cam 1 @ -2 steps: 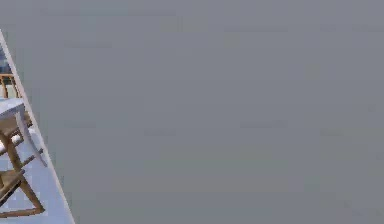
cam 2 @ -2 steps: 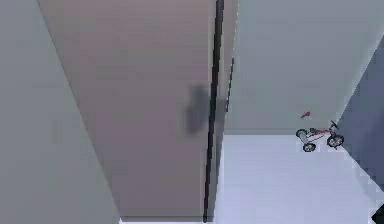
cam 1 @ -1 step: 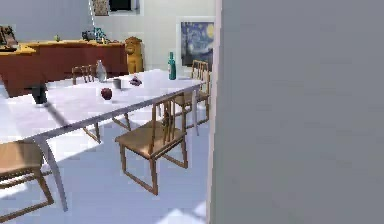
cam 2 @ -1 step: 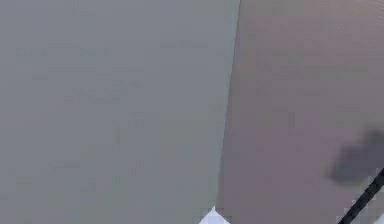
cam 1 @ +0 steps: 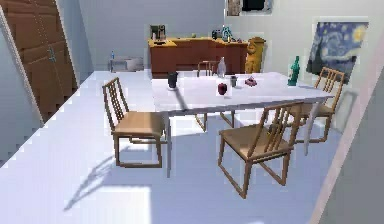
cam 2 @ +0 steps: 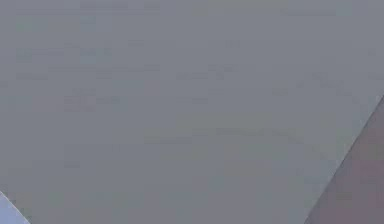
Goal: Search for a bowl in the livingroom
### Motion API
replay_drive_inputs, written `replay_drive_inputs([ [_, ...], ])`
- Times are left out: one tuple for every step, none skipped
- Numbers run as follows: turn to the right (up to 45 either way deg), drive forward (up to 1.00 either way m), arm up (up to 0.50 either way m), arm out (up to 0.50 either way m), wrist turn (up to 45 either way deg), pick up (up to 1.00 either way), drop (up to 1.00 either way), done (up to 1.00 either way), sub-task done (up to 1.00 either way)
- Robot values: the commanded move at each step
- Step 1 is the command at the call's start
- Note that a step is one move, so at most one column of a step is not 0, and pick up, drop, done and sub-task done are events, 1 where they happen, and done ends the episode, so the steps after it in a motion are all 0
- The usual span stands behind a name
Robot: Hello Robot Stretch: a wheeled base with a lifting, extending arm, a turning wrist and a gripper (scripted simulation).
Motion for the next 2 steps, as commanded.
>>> replay_drive_inputs([
  [0.0, 0.75, 0.00, 0.00, 0.0, 0.00, 0.00, 0.00, 0.00],
  [45.0, 0.00, 0.00, 0.00, 0.0, 0.00, 0.00, 0.00, 0.00],
])
